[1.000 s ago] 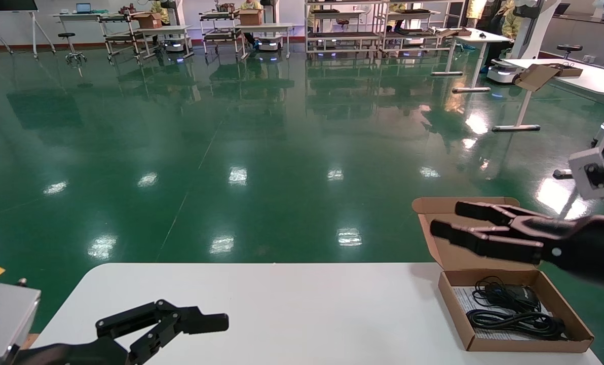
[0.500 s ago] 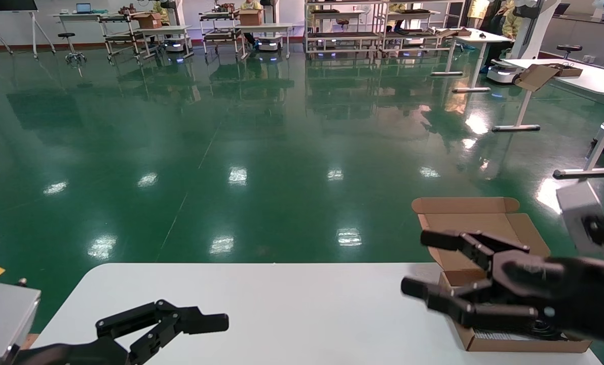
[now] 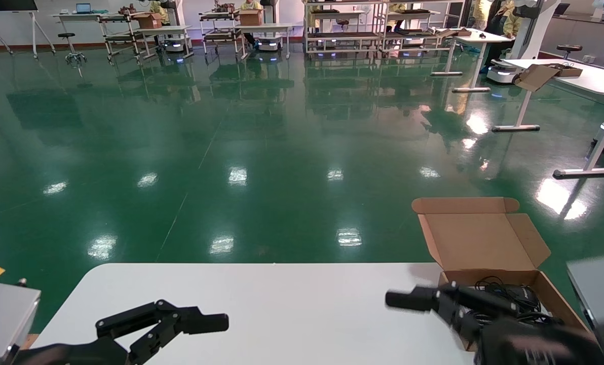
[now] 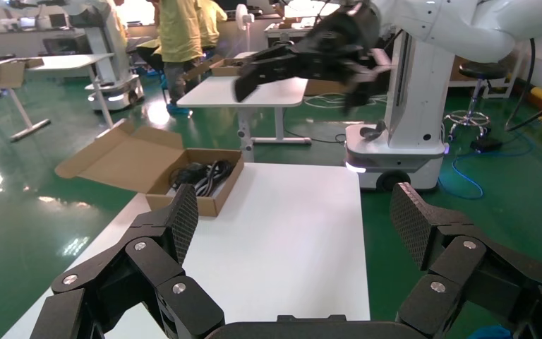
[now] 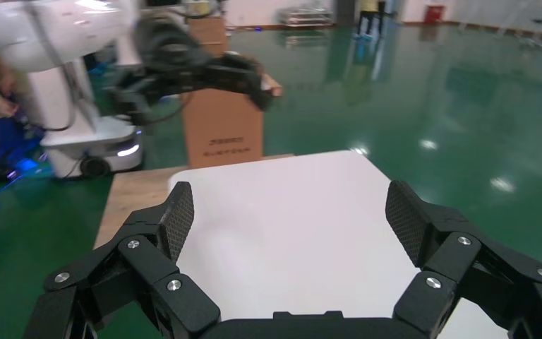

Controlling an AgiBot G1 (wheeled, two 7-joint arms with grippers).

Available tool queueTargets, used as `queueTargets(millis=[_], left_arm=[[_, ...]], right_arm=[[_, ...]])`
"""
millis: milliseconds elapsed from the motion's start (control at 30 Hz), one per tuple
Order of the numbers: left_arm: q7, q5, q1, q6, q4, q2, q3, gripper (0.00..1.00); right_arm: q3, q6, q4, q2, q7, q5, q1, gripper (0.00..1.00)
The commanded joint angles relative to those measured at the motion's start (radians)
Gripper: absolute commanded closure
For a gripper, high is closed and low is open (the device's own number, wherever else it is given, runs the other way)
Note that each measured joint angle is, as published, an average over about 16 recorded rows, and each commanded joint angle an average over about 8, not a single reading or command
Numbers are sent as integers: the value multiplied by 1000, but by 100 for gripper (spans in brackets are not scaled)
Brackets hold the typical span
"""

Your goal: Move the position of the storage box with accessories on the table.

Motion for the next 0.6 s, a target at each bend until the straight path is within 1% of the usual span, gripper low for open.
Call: queueTargets(millis=[33, 200, 333, 600], left_arm=[[0, 0, 0, 0, 0, 0, 0, 0], [0, 0, 0, 0, 0, 0, 0, 0], [0, 0, 0, 0, 0, 0, 0, 0], [0, 0, 0, 0, 0, 0, 0, 0]], right_arm=[[17, -8, 43, 6, -10, 10, -30, 0], [44, -20, 113, 15, -26, 28, -78, 0], [54, -25, 137, 19, -31, 35, -96, 0], [49, -22, 121, 18, -28, 32, -84, 0]])
